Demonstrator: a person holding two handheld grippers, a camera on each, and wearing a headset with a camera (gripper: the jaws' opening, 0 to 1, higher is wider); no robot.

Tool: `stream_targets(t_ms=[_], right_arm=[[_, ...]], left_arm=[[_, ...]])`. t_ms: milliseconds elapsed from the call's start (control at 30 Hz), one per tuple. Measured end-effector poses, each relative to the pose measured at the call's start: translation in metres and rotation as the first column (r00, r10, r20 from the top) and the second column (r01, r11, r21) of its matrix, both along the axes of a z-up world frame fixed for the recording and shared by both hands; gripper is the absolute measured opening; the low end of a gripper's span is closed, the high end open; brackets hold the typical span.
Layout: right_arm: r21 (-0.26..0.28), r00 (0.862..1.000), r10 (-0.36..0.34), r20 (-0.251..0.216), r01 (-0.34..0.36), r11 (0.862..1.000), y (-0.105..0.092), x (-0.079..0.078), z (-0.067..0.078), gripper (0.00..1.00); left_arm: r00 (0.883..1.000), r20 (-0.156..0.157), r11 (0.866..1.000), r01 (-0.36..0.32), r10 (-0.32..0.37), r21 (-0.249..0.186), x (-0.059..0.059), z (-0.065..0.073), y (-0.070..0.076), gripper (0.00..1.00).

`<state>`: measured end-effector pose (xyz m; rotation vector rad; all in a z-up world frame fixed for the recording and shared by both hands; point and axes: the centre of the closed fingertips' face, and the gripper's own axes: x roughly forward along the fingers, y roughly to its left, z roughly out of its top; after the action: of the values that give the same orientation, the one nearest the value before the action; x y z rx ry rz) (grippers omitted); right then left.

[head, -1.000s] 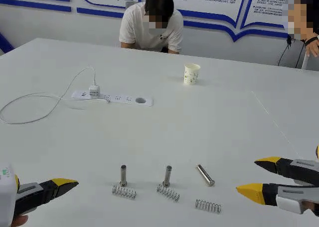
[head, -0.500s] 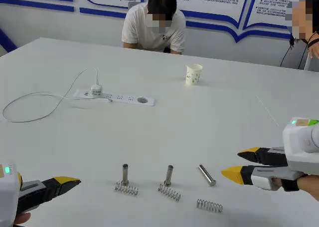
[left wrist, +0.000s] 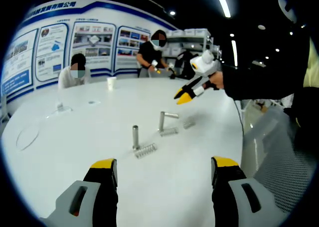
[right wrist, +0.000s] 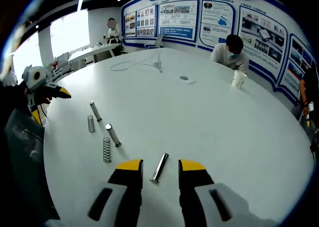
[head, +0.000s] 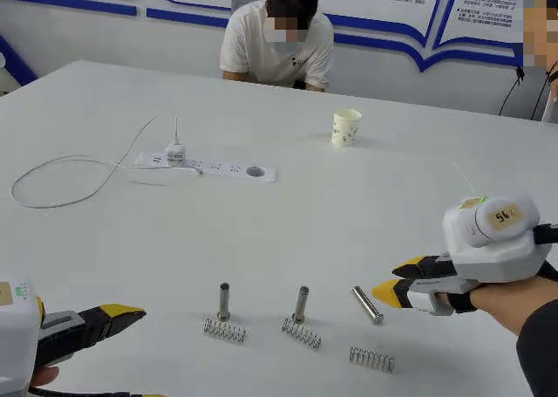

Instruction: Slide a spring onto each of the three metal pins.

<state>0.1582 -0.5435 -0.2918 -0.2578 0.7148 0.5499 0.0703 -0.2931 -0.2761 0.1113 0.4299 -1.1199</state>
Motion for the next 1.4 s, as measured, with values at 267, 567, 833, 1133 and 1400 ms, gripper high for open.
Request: stream_targets(t_ms=[267, 567, 833, 1133, 1400], right_arm=[[-0.037, 0.999, -0.023, -0.050, 0.021, 0.999, 0.006, 0.011, -0.014, 0.25], [-0.062, 0.993, -0.056, -0.100, 0.050, 0.997, 0.009, 0.020, -0.028, 0.19], [-0.101, 0.986, -0.098, -0.135, 0.085, 0.991, 0.009, 0.025, -0.044, 0.16], [-0.116, 0.978, -0.128, -0.165, 0.109, 0.987, 0.007, 0.029, -0.055, 0.13], [-0.130, 0.969, -0.161, -0.185, 0.139, 0.982, 0.003, 0.030, -0.059, 0.11]], left_arm=[[1.000, -0.003, 1.000, -0.002, 0.002, -0.002, 0.000, -0.001, 0.000, 0.78], [1.000, -0.004, 1.000, 0.001, -0.001, -0.005, 0.000, -0.001, -0.001, 0.78], [1.000, -0.010, 1.000, -0.002, 0.001, -0.009, 0.000, -0.003, -0.001, 0.77], [1.000, -0.017, 1.000, -0.004, 0.004, -0.013, 0.002, -0.004, 0.000, 0.77], [1.000, -0.023, 1.000, -0.006, 0.005, -0.016, 0.002, -0.006, 0.001, 0.77]])
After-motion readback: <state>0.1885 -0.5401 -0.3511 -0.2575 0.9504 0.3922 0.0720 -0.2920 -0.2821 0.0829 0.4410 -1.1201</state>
